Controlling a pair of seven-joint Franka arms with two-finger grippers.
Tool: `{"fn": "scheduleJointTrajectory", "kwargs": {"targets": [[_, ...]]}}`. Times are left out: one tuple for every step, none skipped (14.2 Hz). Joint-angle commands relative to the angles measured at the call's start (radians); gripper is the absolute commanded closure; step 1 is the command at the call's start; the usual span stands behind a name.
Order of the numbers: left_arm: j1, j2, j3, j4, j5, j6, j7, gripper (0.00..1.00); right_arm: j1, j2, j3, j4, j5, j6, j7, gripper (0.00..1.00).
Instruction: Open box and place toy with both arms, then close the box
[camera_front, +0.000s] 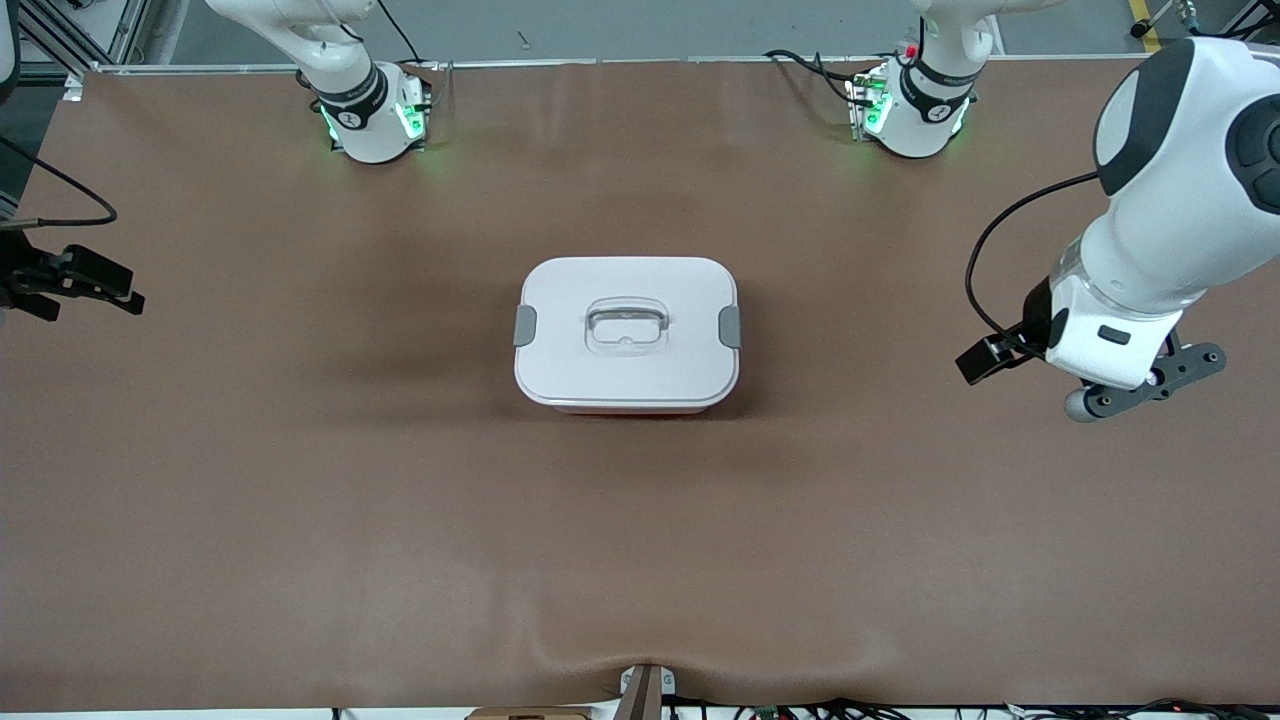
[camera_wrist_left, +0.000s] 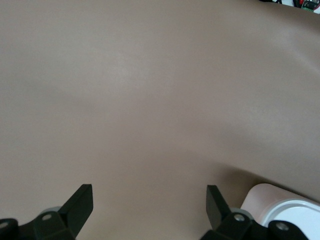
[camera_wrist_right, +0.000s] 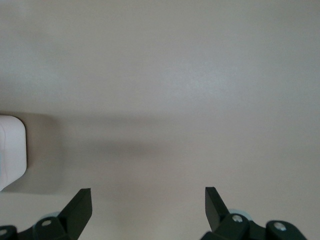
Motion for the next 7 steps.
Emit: {"fn": "scheduleJointTrajectory", "kwargs": {"targets": [[0.015, -0.010, 0.009, 0.008, -0.014, -0.015, 0.077, 0.00, -0.004, -0.012, 0.004, 0.003, 0.011, -0.016, -0.005, 0.00], [0.041, -0.011, 0.006, 0.008, -0.011, -0.015, 0.105, 0.00, -0.004, -0.012, 0.004, 0.003, 0.011, -0.015, -0.004, 0.00], [0.049, -0.021, 0.008, 0.008, -0.013, -0.024, 0.140, 0.00, -0.004, -0.012, 0.004, 0.003, 0.011, -0.014, -0.004, 0.00], [0.067, -0.025, 0.008, 0.011, -0.013, -0.052, 0.180, 0.00, -0.004, -0.010, 0.004, 0.003, 0.011, -0.016, -0.005, 0.00], [0.096, -0.028, 0.005, 0.013, -0.011, -0.067, 0.229, 0.00, -0.004, -0.010, 0.004, 0.003, 0.011, -0.016, -0.005, 0.00], [0.125, -0.030, 0.000, 0.013, -0.011, -0.077, 0.292, 0.00, -0.004, -0.010, 0.004, 0.003, 0.013, -0.016, -0.005, 0.00], [0.144, -0.047, 0.003, 0.013, -0.013, -0.080, 0.344, 0.00, -0.004, -0.010, 0.004, 0.003, 0.013, -0.015, -0.005, 0.00]]}}
